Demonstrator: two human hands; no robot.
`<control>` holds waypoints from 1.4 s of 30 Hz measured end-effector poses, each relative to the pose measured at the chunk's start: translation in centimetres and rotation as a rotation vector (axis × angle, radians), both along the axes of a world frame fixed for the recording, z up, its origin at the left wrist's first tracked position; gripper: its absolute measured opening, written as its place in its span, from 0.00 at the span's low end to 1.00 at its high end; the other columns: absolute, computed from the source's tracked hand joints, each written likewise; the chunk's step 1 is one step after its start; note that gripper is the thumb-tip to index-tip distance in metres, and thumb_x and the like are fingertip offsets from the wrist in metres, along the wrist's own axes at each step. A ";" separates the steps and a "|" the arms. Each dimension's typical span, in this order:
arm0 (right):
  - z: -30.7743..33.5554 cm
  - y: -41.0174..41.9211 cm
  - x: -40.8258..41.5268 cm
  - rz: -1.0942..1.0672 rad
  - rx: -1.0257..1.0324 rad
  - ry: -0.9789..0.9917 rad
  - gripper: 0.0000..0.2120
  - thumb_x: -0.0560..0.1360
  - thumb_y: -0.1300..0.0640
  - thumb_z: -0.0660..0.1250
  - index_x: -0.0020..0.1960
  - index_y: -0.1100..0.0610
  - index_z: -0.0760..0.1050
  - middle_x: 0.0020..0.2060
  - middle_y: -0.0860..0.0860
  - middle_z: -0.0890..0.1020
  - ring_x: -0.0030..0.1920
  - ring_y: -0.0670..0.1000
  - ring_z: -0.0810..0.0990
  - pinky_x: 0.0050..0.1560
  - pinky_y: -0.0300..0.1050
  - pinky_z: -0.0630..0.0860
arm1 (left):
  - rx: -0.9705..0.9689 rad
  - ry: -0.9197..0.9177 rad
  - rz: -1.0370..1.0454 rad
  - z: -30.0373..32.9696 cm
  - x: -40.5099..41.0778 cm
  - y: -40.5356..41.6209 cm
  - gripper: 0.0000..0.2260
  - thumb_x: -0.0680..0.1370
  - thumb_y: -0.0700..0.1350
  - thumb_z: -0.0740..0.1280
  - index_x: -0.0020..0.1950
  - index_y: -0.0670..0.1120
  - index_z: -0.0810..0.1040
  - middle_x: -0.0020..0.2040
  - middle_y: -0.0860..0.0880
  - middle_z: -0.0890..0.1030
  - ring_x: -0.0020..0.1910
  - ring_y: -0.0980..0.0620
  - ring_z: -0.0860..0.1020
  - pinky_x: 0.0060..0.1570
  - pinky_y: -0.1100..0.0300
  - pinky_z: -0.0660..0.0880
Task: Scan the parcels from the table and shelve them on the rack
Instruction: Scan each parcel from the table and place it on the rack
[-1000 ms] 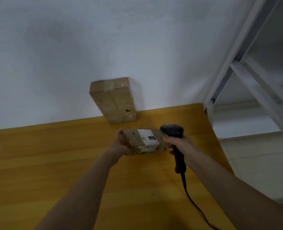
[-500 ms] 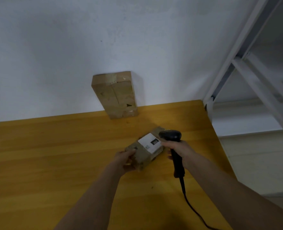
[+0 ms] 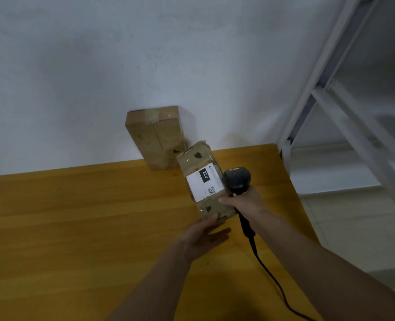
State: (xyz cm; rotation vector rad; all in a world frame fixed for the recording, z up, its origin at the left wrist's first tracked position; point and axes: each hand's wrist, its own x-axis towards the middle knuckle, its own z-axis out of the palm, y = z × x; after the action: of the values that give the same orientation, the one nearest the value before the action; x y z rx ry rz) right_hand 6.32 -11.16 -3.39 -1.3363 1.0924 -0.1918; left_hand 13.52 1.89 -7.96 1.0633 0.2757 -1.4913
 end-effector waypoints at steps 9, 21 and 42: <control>3.3 -2.0 -2.5 0.347 -0.514 0.248 0.28 0.68 0.63 0.76 0.65 0.54 0.71 0.54 0.51 0.80 0.53 0.52 0.78 0.47 0.46 0.77 | 0.637 -1.560 -0.320 6.4 4.5 -1.6 0.61 0.60 0.52 0.82 0.79 0.50 0.42 0.79 0.45 0.45 0.78 0.42 0.46 0.74 0.45 0.53; 5.9 -3.0 -4.6 0.295 -0.689 0.061 0.17 0.68 0.63 0.76 0.54 0.55 0.77 0.50 0.54 0.79 0.56 0.55 0.78 0.53 0.53 0.78 | 0.501 -2.099 -0.555 9.4 6.3 -2.2 0.28 0.69 0.44 0.77 0.65 0.52 0.70 0.62 0.53 0.70 0.63 0.49 0.67 0.49 0.61 0.70; 12.8 1.3 -5.8 0.193 -0.242 -0.199 0.05 0.75 0.59 0.70 0.42 0.60 0.79 0.30 0.53 0.80 0.27 0.47 0.75 0.30 0.38 0.72 | 0.615 -1.959 -0.015 13.0 6.8 -3.4 0.34 0.66 0.38 0.79 0.68 0.46 0.69 0.67 0.44 0.68 0.67 0.44 0.61 0.57 0.52 0.74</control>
State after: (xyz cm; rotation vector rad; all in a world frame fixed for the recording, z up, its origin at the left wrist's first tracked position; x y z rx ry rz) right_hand 0.52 -9.82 9.37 -1.5929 0.7854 -0.3143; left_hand 20.36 -1.54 5.02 2.4527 -0.7134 0.1823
